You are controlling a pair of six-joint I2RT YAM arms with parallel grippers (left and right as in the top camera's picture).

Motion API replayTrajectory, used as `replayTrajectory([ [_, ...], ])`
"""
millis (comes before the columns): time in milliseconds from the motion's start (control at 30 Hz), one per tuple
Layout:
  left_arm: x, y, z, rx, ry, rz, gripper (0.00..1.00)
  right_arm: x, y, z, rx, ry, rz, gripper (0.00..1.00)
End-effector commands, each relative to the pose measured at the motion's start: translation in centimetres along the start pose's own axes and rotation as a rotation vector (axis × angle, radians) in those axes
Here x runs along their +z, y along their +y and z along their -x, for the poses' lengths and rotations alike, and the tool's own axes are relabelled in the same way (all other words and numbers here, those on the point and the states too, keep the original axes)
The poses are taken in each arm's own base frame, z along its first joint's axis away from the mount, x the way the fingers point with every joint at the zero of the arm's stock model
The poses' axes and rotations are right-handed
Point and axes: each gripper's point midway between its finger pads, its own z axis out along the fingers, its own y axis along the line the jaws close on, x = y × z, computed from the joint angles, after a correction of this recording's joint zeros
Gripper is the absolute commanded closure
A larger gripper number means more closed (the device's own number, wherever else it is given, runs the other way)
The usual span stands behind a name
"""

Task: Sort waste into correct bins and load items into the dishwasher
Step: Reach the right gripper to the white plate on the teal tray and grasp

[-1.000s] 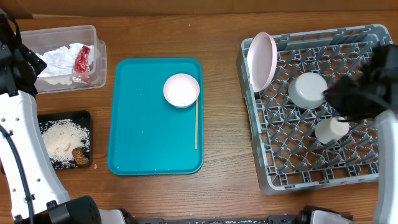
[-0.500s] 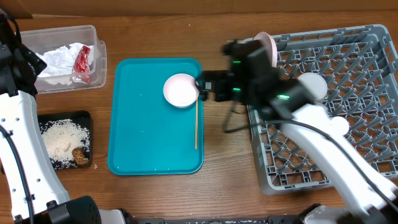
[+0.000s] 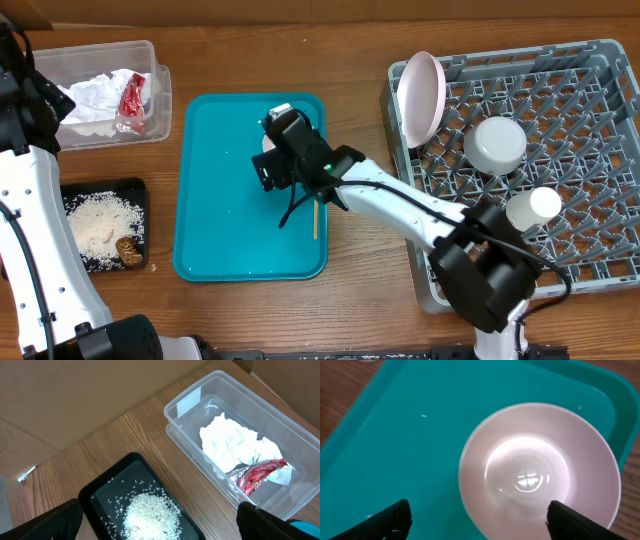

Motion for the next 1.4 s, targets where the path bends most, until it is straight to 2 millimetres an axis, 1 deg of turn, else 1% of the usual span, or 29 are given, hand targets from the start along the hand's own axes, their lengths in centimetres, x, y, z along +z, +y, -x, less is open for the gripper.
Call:
replayTrajectory([
  [0, 0.3, 0.0, -0.1, -0.009, 0.006, 0.002, 0.00, 1.6, -0.8, -0.7, -0.047, 0.015, -0.048, 0.15],
  [100, 0.3, 0.0, -0.1, -0.009, 0.006, 0.002, 0.00, 2.0, -0.1, -1.5, -0.083, 0.035, -0.043, 0.17],
  [267, 0.3, 0.0, -0.1, -0.009, 0.006, 0.002, 0.00, 1.8, 2.0, -3.2, -0.132, 0.077, -0.024, 0.22],
  [333, 0.3, 0.0, -0.1, -0.009, 0.006, 0.002, 0.00, 1.6, 3.1, -4.5, -0.159, 0.116, -0.017, 0.28],
  [367, 0.3, 0.0, -0.1, -0.009, 0.006, 0.002, 0.00, 1.5, 3.4, -5.0, -0.168, 0.131, -0.016, 0.30],
  [500, 0.3, 0.0, -0.1, -0.009, 0.006, 0.002, 0.00, 1.1, 4.3, -6.8, -0.199, 0.188, -0.016, 0.42],
  [600, 0.3, 0.0, -0.1, -0.009, 0.006, 0.002, 0.00, 0.4, 5.4, -7.7, -0.226, 0.223, -0.011, 0.43],
  [700, 0.3, 0.0, -0.1, -0.009, 0.006, 0.002, 0.00, -0.4, 6.4, -7.4, -0.244, 0.236, -0.005, 0.43],
  [733, 0.3, 0.0, -0.1, -0.009, 0.006, 0.002, 0.00, -0.6, 6.7, -7.2, -0.248, 0.235, -0.003, 0.46],
  [767, 0.3, 0.0, -0.1, -0.009, 0.006, 0.002, 0.00, -0.9, 7.1, -6.8, -0.252, 0.229, 0.000, 0.57],
  [800, 0.3, 0.0, -0.1, -0.009, 0.006, 0.002, 0.00, -1.1, 7.3, -6.5, -0.251, 0.223, 0.003, 0.63],
  [967, 0.3, 0.0, -0.1, -0.009, 0.006, 0.003, 0.00, -1.2, 7.6, -6.0, -0.226, 0.214, 0.005, 0.82],
  [1133, 0.3, 0.0, -0.1, -0.009, 0.006, 0.002, 0.00, -1.4, 7.3, -6.7, -0.225, 0.244, -0.007, 0.83],
  [1267, 0.3, 0.0, -0.1, -0.009, 0.006, 0.002, 0.00, -1.3, 7.1, -7.2, -0.227, 0.256, -0.012, 0.70],
  [1367, 0.3, 0.0, -0.1, -0.009, 0.006, 0.002, 0.00, -1.1, 6.9, -7.6, -0.227, 0.262, -0.014, 0.70],
])
